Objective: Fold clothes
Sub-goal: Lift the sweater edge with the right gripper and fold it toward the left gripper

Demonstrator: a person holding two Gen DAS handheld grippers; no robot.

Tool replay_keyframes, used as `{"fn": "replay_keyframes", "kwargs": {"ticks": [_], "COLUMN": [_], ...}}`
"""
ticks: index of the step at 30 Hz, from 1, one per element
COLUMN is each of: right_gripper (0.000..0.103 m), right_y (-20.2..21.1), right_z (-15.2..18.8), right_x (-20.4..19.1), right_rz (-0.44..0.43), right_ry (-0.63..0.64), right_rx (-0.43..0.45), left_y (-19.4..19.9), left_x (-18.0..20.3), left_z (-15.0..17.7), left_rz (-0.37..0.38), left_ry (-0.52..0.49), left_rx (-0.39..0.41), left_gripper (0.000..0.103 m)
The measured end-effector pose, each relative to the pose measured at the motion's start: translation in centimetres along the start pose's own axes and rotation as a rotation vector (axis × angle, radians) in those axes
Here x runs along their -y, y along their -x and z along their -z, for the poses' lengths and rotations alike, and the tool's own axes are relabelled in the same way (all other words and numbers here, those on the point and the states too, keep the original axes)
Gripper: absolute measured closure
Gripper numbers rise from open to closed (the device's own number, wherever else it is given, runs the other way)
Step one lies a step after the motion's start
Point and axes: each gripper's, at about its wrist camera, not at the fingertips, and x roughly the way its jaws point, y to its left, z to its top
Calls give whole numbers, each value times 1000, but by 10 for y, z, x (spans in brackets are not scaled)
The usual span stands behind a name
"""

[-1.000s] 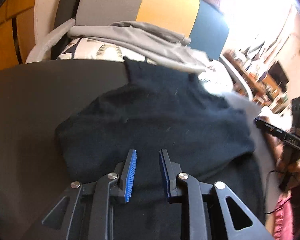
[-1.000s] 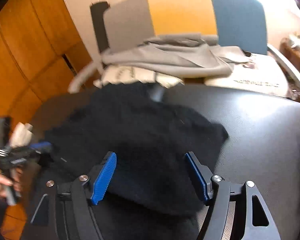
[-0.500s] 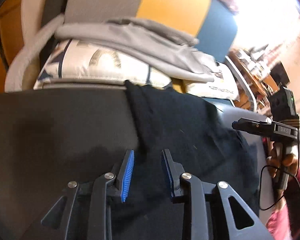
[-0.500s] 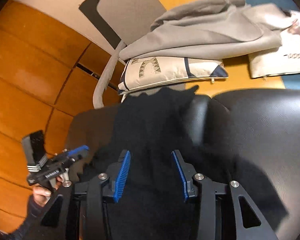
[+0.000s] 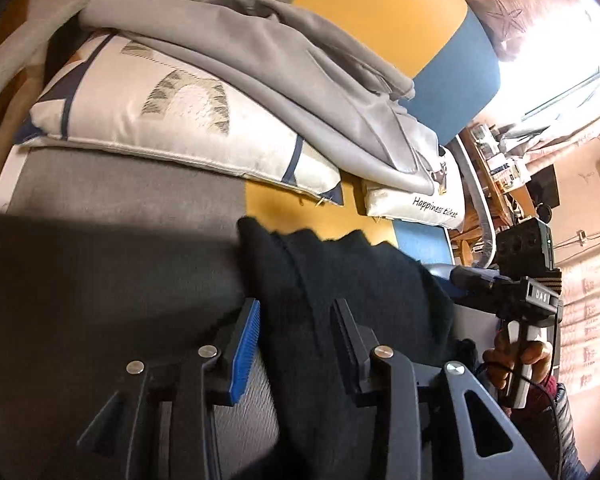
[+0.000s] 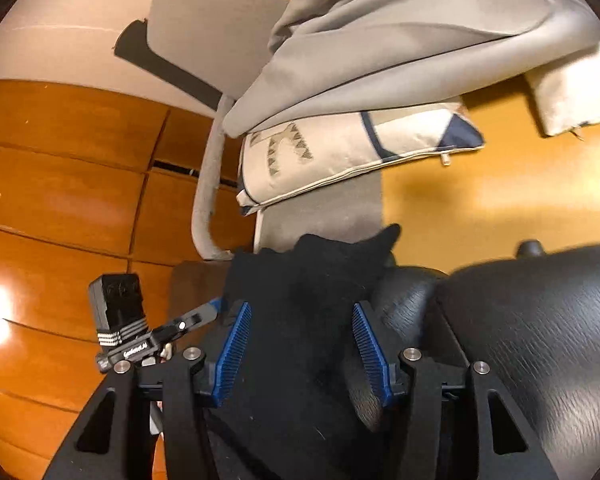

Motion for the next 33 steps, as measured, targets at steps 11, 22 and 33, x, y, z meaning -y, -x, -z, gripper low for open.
{"fn": "replay_keyframes", "kwargs": {"ticks": [11, 22, 33], "right_gripper": [97, 98, 98], "right_y": [-32, 18, 24], "right_z": [-4, 20, 32], "right_x": [-27, -58, -56], "right_rz": [151, 137, 163], "right_ry": [207, 267, 255], "right_rx": [-39, 59, 51], "left_y": [-7, 42, 11], "left_x": [6, 30, -2], "left_z": [-11, 7, 1], "left_rz": [-13, 12, -92], "left_ry": [-12, -62, 25], "left_rx": [6, 121, 15], "left_gripper": [90, 96, 51]}}
